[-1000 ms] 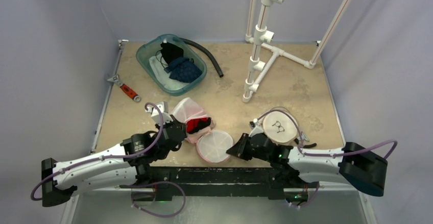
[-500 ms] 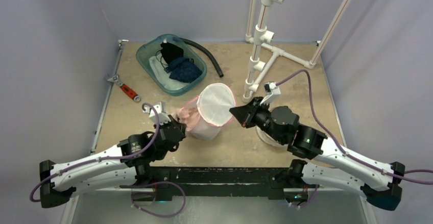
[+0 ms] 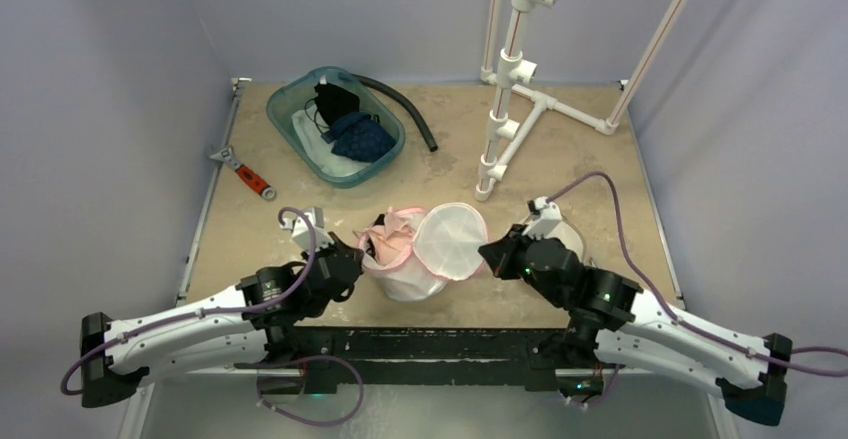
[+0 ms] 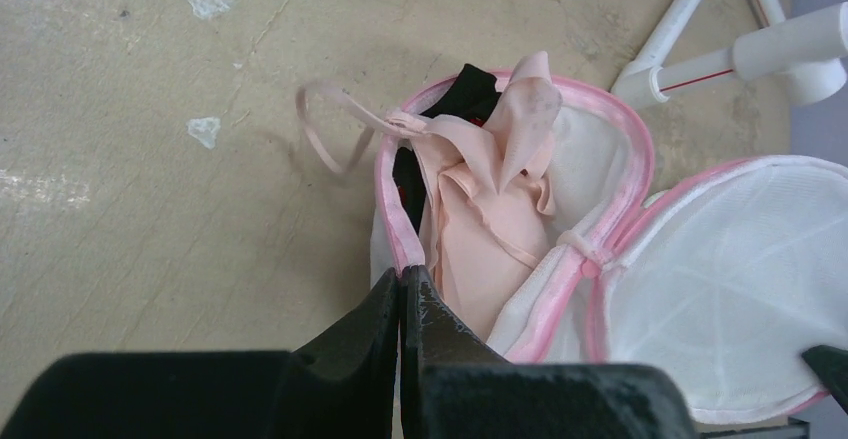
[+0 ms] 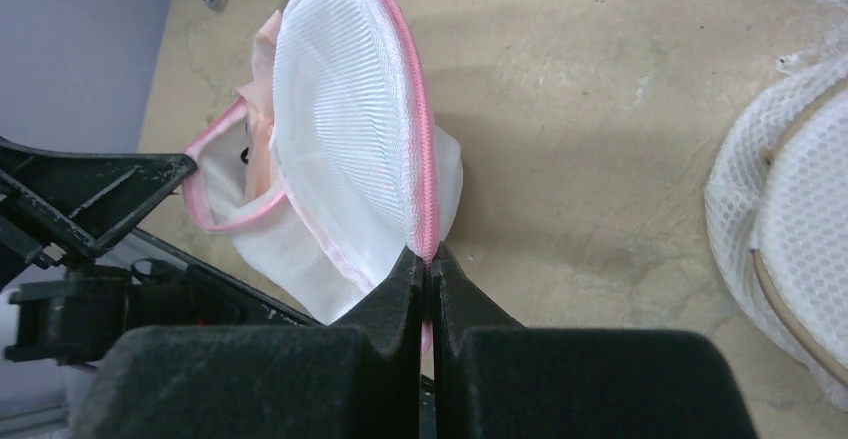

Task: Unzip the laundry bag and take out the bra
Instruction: Adjust the laundry bag at the center of the board.

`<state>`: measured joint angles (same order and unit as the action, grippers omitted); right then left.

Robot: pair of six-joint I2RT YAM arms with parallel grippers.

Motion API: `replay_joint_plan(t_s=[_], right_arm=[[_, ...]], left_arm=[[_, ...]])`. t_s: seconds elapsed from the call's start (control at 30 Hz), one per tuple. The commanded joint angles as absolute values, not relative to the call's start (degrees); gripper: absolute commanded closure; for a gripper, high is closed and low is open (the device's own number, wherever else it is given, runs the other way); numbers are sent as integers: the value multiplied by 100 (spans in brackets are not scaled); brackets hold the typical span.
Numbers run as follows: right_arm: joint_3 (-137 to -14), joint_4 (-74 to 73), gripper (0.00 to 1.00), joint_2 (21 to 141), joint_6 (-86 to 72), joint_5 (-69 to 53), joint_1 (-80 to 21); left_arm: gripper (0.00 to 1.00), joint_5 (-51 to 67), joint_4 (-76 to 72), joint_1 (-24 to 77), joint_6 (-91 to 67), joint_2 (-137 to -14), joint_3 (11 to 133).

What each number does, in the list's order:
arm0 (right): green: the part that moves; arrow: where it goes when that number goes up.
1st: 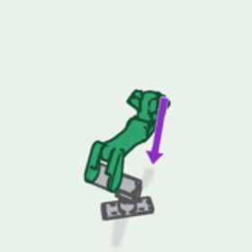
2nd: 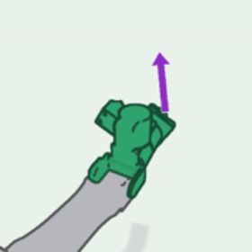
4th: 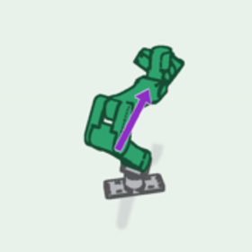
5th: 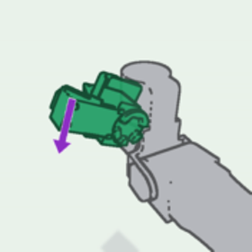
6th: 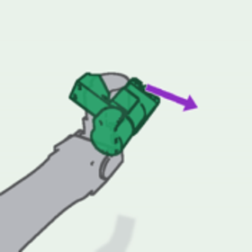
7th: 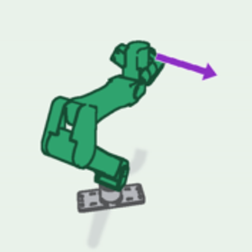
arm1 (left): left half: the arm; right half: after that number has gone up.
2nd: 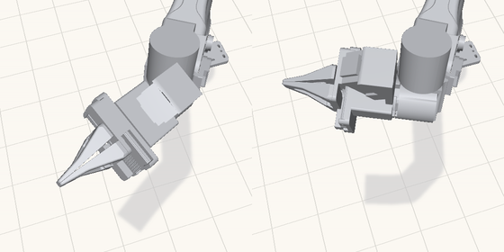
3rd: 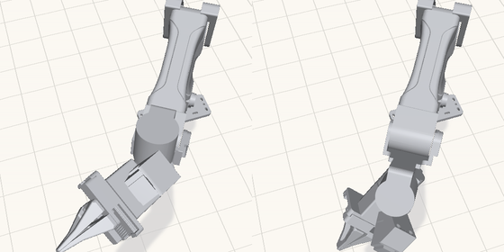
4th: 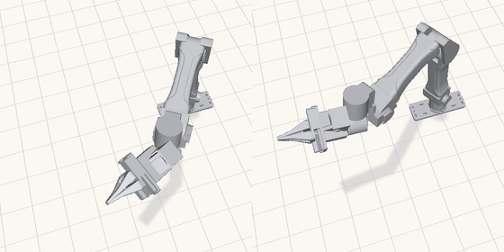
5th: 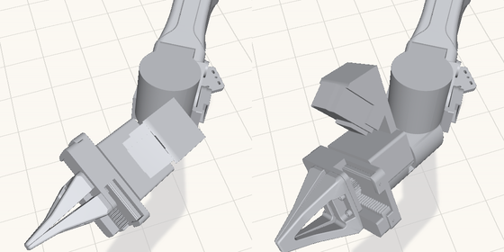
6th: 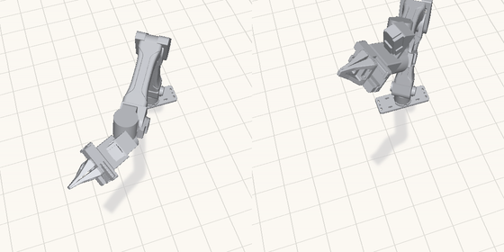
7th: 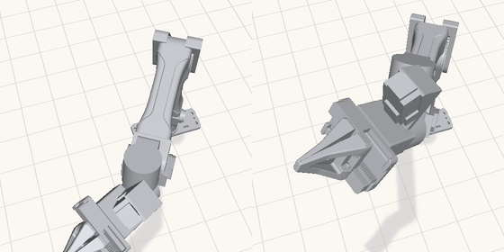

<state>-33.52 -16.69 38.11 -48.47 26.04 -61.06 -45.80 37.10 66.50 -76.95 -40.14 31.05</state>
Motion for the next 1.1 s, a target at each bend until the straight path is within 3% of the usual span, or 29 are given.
replay_joint_plan(t_s=[0.0,0.27,0.3,0.4,0.5,0.73,1.0,1.07], right_arm=[[-2908,-1716,100,2908,-5547,3088,-6101],[-2079,-1387,100,1461,-5683,2183,-6092],[-2033,-1309,100,1309,-5585,2047,-6095],[-2031,-1361,100,955,-5390,1837,-6105],[-2047,-1430,100,754,-5290,1721,-6100],[-2047,-1423,100,554,-5279,1745,-6104],[-2091,-1422,100,125,-5262,1738,-6106],[-2104,-1382,96,121,-5218,1654,-6097]], left_arm=[[100,-4618,3650,6649,-7626,-3813,3229],[100,-3642,4013,6645,-7950,-3664,2911],[95,-3558,4028,6647,-7873,-3613,2939],[61,-3485,4316,6646,-7783,-3425,3180],[45,-3619,4641,6649,-7717,-3225,3520],[37,-3609,3952,6646,-6911,-3308,4176],[34,-3517,4242,6645,-6284,-5502,5418],[34,-3549,4337,6632,-6201,-5845,5575]])
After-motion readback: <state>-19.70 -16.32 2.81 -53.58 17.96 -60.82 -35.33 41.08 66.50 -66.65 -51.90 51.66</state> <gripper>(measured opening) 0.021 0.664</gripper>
